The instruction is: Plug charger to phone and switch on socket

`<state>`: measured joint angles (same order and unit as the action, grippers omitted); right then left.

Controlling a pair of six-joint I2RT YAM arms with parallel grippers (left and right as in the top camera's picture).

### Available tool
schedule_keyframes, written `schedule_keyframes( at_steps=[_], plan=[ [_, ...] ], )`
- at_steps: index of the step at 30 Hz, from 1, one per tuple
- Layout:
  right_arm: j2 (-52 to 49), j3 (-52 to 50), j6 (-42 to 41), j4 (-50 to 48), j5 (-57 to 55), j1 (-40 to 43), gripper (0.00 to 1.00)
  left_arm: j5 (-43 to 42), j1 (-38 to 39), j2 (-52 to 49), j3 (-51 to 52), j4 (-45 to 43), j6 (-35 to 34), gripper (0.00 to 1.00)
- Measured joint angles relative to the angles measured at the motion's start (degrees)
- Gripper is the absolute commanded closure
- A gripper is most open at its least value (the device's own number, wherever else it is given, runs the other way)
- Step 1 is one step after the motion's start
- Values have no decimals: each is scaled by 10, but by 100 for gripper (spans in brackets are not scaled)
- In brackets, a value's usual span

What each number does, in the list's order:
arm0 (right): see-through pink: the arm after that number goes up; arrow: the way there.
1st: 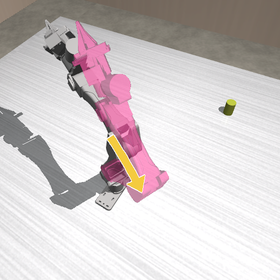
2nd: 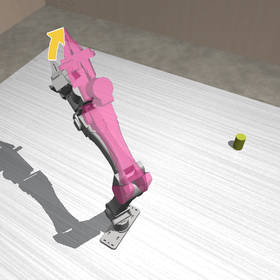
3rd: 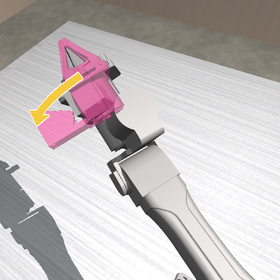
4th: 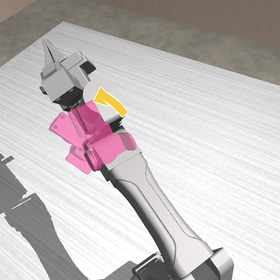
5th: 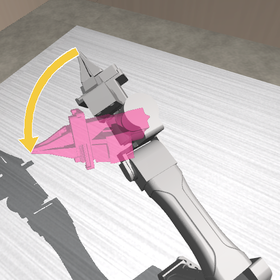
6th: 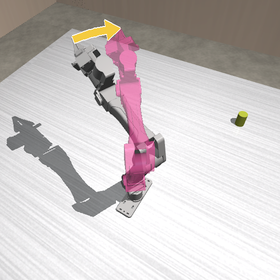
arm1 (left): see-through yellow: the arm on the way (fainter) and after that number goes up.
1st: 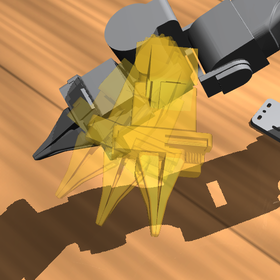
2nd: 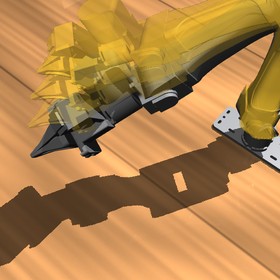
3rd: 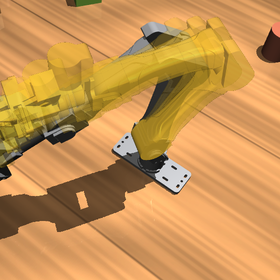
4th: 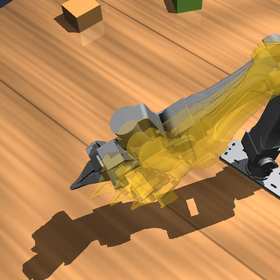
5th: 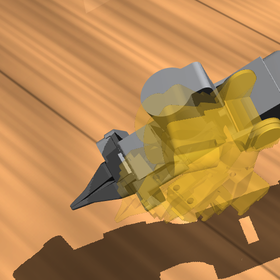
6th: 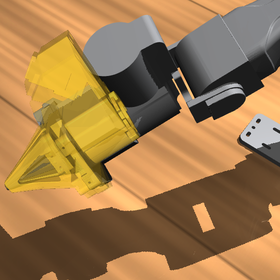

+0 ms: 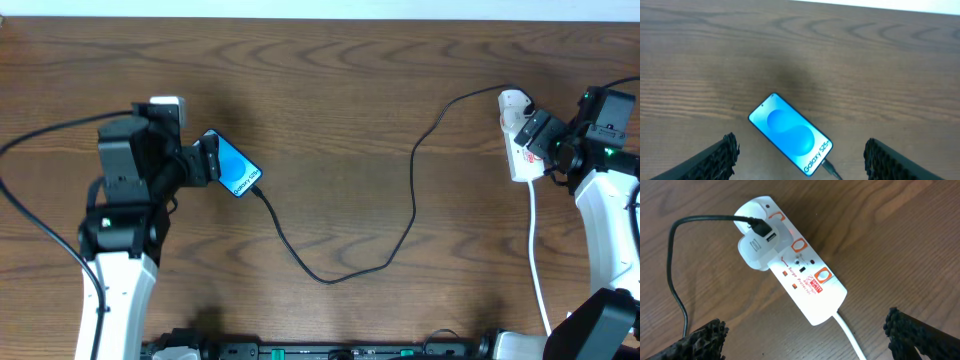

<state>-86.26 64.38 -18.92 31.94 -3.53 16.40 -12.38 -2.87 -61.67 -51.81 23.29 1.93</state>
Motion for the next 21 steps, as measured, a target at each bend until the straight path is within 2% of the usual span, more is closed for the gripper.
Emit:
schedule_keyframes(
  at_steps=[12,15,21],
  plan=[
    [0,0,0,0,-2,0,1,8,0,153,124,-38,0,18],
    [0,0,0,0,-1,0,1,8,0,192,158,-79,1,18],
    [0,0,0,0,-2,0,1,8,0,275,285,-227,7,18]
  ],
)
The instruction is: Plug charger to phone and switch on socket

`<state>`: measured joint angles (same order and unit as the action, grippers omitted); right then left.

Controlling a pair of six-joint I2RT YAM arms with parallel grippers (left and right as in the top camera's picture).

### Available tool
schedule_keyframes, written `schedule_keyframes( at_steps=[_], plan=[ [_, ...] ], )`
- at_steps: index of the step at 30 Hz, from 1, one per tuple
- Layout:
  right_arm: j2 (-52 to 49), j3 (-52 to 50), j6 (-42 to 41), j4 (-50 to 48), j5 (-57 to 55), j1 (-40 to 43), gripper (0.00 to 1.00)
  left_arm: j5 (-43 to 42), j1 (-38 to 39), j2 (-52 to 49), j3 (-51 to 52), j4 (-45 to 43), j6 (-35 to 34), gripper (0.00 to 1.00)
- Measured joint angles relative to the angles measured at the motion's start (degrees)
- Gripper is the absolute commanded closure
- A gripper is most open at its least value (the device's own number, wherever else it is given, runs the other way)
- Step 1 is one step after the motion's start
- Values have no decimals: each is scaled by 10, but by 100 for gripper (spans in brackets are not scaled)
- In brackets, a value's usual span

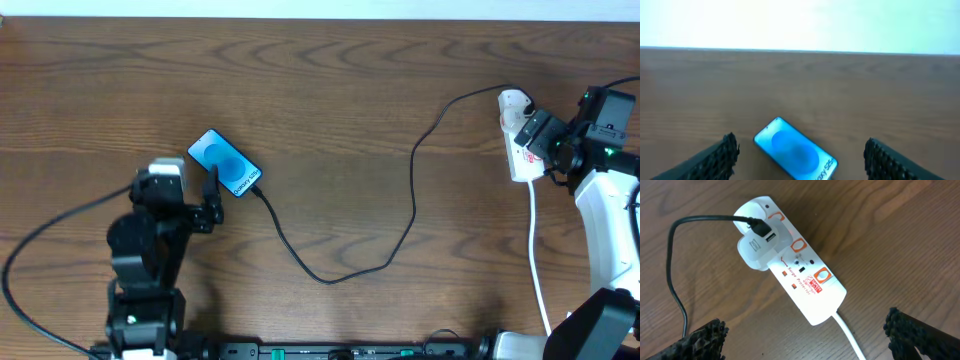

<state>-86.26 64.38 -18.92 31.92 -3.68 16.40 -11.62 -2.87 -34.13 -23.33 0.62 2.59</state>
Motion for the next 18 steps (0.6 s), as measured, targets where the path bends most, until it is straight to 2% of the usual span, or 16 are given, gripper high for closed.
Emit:
schedule_keyframes(
  at_steps=[6,18],
  plan=[
    [0,0,0,0,0,0,1,0,0,61,88,-68,3,18],
    [0,0,0,0,0,0,1,0,0,198,162,-72,4,17]
  ],
)
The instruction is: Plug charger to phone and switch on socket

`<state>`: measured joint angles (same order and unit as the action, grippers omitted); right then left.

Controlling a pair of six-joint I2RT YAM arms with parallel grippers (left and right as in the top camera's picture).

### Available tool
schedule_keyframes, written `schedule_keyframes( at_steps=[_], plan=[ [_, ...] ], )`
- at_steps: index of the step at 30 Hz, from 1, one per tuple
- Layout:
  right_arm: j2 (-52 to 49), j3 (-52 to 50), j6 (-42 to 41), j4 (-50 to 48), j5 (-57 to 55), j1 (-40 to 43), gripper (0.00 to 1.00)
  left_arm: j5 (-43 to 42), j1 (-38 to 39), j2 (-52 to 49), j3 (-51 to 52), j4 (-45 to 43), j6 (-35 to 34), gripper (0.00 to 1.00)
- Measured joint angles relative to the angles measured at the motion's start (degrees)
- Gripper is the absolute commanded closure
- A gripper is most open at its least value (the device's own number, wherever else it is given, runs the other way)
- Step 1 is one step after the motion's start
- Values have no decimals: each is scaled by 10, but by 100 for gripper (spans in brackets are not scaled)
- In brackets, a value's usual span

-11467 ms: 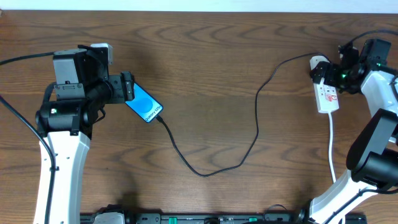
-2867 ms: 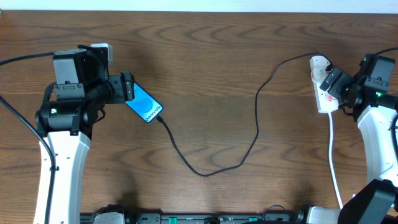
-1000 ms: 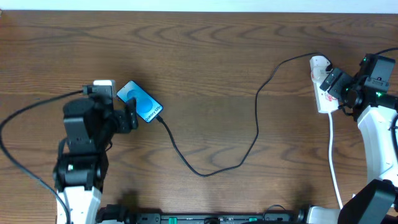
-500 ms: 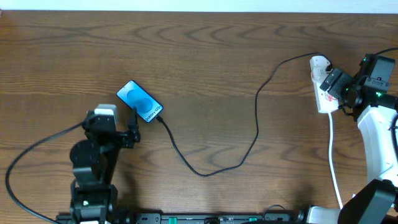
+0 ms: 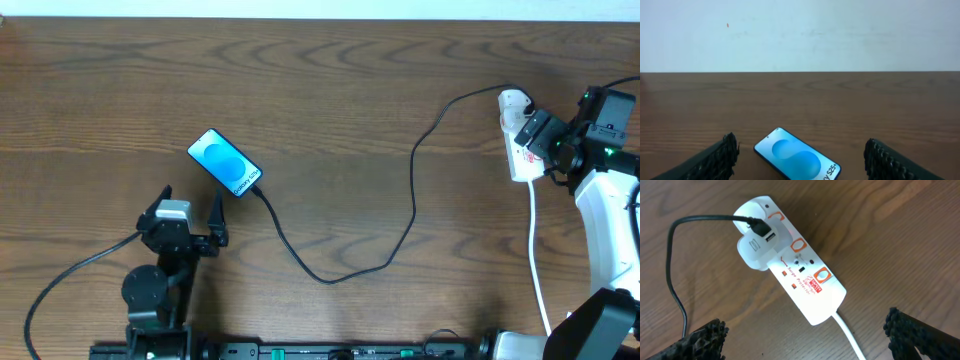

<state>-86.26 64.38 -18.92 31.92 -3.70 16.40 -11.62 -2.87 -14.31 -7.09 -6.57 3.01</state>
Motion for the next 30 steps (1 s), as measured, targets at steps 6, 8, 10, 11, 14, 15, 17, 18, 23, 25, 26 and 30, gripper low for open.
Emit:
schedule_keyframes(
  at_steps=[6,8,10,11,14,15,17,18,23,25,26,30],
  plan=[
    [0,0,0,0,0,0,1,0,0,70,35,1,0,18],
    [0,0,0,0,0,0,1,0,0,90,44,0,0,18],
    [0,0,0,0,0,0,1,0,0,110,58,0,0,18],
    [0,0,0,0,0,0,1,0,0,118,63,8,0,18],
    [0,0,0,0,0,0,1,0,0,133,68,18,0,18],
    [0,0,0,0,0,0,1,0,0,135,68,18,0,18],
    [0,0,0,0,0,0,1,0,0,136,68,20,0,18],
    [0,0,0,0,0,0,1,0,0,137,68,23,0,18],
    [0,0,0,0,0,0,1,4,1,137,67,58,0,18],
    [0,0,0,0,0,0,1,11,4,137,65,66,0,18],
    [0,0,0,0,0,0,1,14,6,137,65,68,0,18],
    [0,0,0,0,0,0,1,20,14,137,64,70,0,18]
  ],
)
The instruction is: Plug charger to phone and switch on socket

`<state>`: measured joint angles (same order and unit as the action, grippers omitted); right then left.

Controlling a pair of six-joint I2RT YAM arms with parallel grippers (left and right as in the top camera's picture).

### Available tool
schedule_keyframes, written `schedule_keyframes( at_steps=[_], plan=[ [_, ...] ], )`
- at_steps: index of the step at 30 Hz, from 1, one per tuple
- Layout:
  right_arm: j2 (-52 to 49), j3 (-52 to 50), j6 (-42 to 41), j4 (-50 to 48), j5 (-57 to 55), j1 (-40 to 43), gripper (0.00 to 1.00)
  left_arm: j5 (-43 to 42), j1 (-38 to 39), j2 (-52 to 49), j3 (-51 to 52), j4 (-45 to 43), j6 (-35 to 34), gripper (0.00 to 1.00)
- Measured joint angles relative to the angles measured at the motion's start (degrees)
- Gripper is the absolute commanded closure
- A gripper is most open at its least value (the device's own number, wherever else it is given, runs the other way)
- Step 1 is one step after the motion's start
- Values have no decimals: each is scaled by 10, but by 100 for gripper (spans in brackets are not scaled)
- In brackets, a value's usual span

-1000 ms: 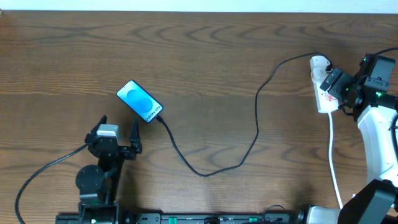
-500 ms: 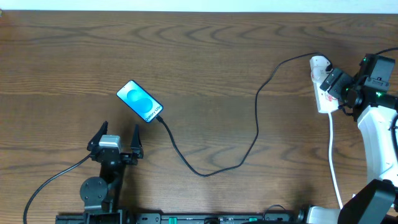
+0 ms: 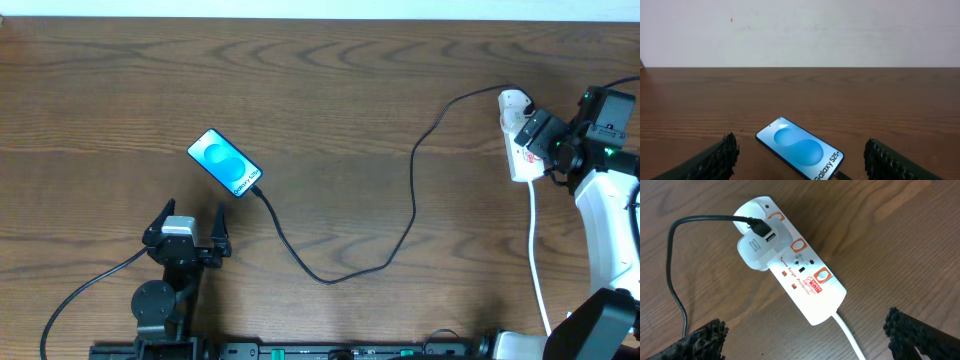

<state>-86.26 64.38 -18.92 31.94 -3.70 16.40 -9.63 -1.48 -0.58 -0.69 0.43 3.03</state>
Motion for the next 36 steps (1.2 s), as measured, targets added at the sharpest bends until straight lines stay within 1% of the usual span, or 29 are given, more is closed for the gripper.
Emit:
schedule_keyframes(
  at_steps=[8,13,16,36],
  plan=[
    [0,0,0,0,0,0,1,7,1,0,-1,2,-2,18],
    [0,0,0,0,0,0,1,40,1,0,-3,10,-50,18],
    [0,0,0,0,0,0,1,54,1,0,-4,12,-64,18],
    [0,0,0,0,0,0,1,66,1,0,-4,13,-45,18]
  ],
)
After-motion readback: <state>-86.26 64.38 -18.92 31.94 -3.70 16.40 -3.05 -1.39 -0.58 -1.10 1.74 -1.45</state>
